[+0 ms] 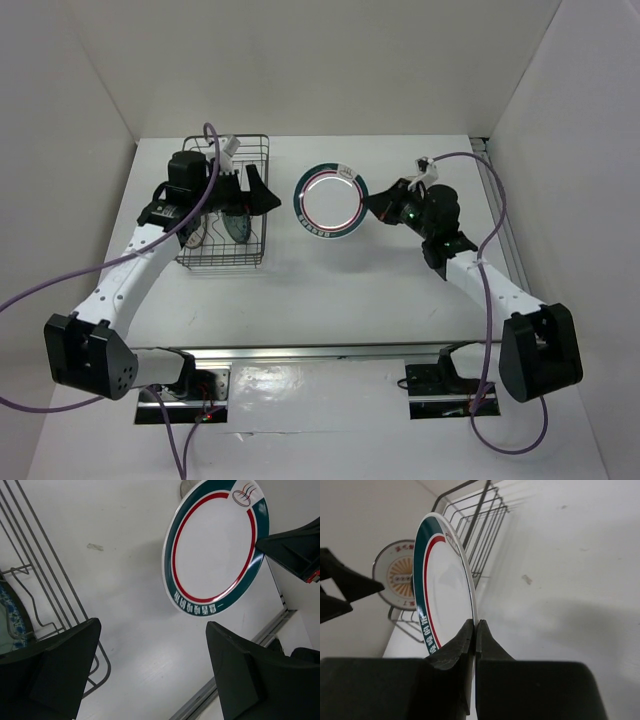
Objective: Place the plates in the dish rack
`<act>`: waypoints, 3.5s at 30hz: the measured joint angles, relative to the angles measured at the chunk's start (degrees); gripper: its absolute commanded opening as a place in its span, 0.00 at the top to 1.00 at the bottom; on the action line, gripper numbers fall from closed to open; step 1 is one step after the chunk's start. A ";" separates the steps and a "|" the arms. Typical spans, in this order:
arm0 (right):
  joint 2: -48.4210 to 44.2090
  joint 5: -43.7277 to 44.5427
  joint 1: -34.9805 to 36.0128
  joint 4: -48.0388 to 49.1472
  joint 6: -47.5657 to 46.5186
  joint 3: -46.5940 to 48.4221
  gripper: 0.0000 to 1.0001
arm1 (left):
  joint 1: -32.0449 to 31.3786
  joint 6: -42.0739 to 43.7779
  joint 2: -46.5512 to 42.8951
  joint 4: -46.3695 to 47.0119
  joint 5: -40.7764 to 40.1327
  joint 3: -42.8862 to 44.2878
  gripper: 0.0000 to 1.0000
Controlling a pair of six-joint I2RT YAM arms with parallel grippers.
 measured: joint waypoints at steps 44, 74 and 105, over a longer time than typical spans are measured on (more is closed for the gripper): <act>7.85 -12.22 9.64 13.07 -0.11 1.40 0.00 | -0.26 7.54 -4.74 -6.51 -9.38 1.79 1.00; 4.74 -13.68 9.64 3.48 -7.26 -0.61 0.00 | 4.90 37.24 -8.39 3.69 -53.07 4.74 1.00; 2.45 -14.82 9.64 3.54 -7.45 -0.76 0.00 | 4.33 39.15 -2.23 10.82 -47.84 -4.85 1.00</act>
